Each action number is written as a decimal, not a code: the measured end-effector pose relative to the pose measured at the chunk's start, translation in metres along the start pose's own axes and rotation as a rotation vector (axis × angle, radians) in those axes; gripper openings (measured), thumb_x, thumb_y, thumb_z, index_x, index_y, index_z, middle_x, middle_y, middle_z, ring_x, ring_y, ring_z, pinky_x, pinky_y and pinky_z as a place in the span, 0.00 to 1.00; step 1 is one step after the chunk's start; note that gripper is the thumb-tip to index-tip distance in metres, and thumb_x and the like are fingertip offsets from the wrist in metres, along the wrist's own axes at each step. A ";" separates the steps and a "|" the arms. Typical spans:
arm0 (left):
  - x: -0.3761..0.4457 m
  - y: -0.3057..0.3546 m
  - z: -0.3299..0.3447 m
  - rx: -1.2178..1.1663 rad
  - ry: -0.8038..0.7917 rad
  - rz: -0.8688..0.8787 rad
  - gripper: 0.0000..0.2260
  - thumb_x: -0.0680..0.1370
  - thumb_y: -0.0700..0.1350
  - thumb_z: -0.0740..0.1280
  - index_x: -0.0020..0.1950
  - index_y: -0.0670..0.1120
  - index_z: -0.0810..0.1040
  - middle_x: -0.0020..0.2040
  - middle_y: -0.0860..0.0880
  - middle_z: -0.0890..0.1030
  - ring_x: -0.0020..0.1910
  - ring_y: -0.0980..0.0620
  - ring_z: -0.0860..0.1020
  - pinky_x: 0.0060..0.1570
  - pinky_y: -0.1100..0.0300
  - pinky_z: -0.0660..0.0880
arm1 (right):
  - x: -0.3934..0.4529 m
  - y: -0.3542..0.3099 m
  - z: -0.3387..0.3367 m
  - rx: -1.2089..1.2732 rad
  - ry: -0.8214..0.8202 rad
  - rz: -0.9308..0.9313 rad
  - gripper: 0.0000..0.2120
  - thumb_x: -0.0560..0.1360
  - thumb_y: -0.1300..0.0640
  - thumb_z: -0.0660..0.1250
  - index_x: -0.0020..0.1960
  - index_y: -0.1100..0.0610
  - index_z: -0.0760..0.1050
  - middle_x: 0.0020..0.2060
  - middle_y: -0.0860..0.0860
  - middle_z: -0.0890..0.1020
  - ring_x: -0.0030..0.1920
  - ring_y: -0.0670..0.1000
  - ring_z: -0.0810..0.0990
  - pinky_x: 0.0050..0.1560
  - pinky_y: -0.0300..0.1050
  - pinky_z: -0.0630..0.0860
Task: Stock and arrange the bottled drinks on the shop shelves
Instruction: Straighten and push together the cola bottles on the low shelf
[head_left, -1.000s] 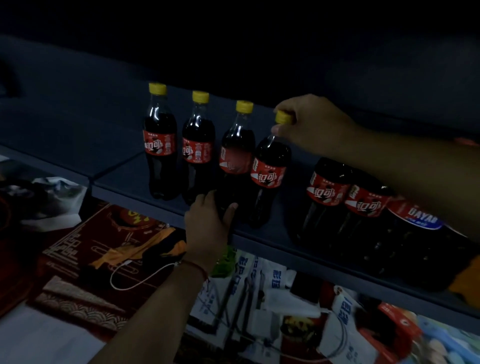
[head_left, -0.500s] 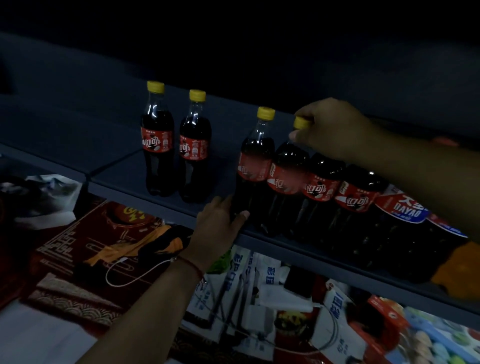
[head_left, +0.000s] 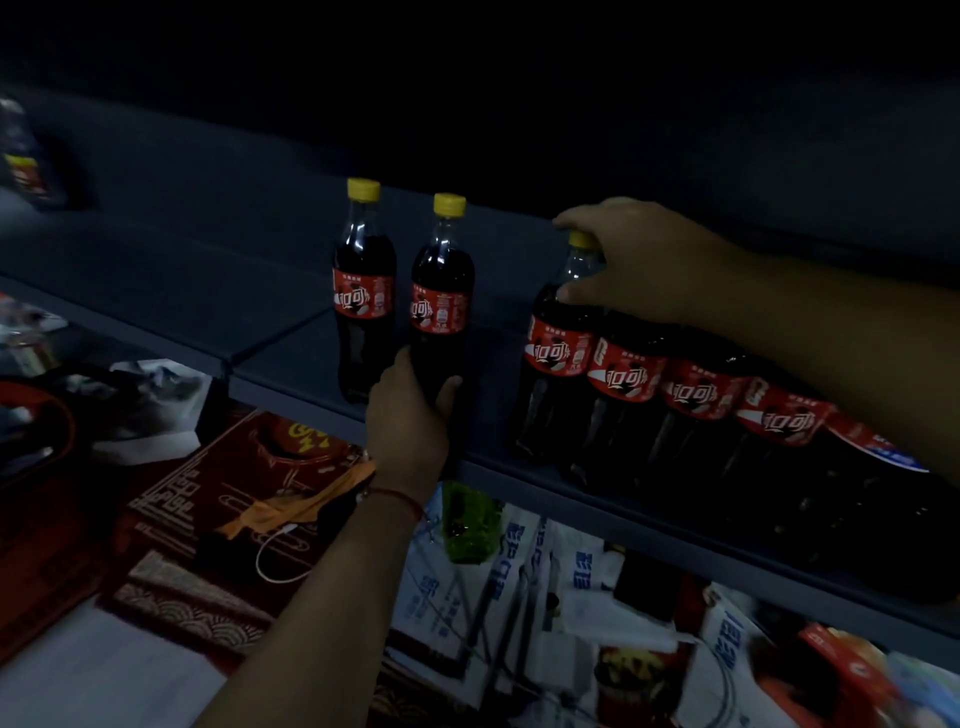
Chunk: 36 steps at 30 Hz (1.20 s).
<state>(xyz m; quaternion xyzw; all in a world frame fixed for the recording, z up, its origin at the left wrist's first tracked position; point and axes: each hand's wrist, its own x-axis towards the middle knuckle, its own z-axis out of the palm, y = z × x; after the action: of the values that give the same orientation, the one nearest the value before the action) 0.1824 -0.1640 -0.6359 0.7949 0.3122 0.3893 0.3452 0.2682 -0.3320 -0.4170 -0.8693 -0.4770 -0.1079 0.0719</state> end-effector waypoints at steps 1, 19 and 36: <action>-0.001 0.000 0.001 0.004 -0.008 0.021 0.27 0.76 0.58 0.68 0.68 0.44 0.71 0.58 0.43 0.80 0.57 0.42 0.78 0.53 0.45 0.77 | -0.001 0.001 0.001 -0.017 0.002 -0.007 0.35 0.74 0.47 0.71 0.76 0.51 0.61 0.67 0.53 0.70 0.64 0.54 0.71 0.54 0.41 0.66; -0.043 0.017 0.007 -0.126 -0.085 0.168 0.22 0.79 0.52 0.67 0.71 0.50 0.70 0.61 0.49 0.78 0.60 0.50 0.76 0.58 0.47 0.76 | -0.007 0.004 0.008 -0.063 0.034 -0.032 0.35 0.75 0.48 0.70 0.77 0.52 0.58 0.69 0.54 0.69 0.64 0.56 0.73 0.60 0.48 0.71; 0.046 -0.043 -0.077 -0.064 -0.234 -0.074 0.33 0.76 0.55 0.72 0.76 0.45 0.63 0.71 0.45 0.73 0.69 0.47 0.72 0.59 0.61 0.67 | -0.009 0.007 0.008 -0.025 0.071 -0.010 0.35 0.75 0.47 0.70 0.76 0.52 0.60 0.71 0.54 0.70 0.68 0.58 0.70 0.66 0.51 0.69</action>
<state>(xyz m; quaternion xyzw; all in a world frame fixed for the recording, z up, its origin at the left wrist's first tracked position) 0.1313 -0.0805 -0.6156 0.8114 0.2863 0.2908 0.4184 0.2705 -0.3408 -0.4270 -0.8633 -0.4772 -0.1450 0.0775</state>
